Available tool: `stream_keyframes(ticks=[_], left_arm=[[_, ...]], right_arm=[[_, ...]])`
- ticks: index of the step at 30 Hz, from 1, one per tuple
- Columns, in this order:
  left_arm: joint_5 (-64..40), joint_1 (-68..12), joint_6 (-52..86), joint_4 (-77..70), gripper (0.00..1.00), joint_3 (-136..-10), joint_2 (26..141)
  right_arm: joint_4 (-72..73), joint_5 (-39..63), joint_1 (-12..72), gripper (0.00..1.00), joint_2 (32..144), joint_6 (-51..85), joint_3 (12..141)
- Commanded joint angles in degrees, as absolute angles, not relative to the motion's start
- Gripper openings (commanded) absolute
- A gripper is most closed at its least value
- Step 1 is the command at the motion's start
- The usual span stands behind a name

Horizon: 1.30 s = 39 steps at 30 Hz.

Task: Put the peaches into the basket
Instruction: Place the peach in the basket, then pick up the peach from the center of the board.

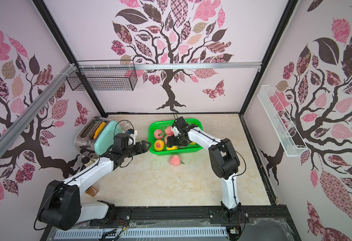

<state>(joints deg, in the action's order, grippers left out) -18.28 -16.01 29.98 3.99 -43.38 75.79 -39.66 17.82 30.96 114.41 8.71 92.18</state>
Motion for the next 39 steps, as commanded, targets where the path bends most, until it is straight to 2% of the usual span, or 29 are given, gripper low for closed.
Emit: stream_keyframes(ticks=[1,22,39], left_arm=[[-18.32,-15.64,29.33,4.13,0.79,-43.95,75.25],[-18.64,-15.6,28.98,5.86,0.79,-44.6,75.47],[-19.88,-15.47,29.97,3.85,0.79,-46.18,79.0]], right_arm=[[-40.75,16.44,31.29,0.87,112.0,8.09,93.26],[-40.99,16.49,31.29,0.87,104.51,7.6,89.34],[-38.99,16.98,31.29,0.87,88.94,8.38,74.75]])
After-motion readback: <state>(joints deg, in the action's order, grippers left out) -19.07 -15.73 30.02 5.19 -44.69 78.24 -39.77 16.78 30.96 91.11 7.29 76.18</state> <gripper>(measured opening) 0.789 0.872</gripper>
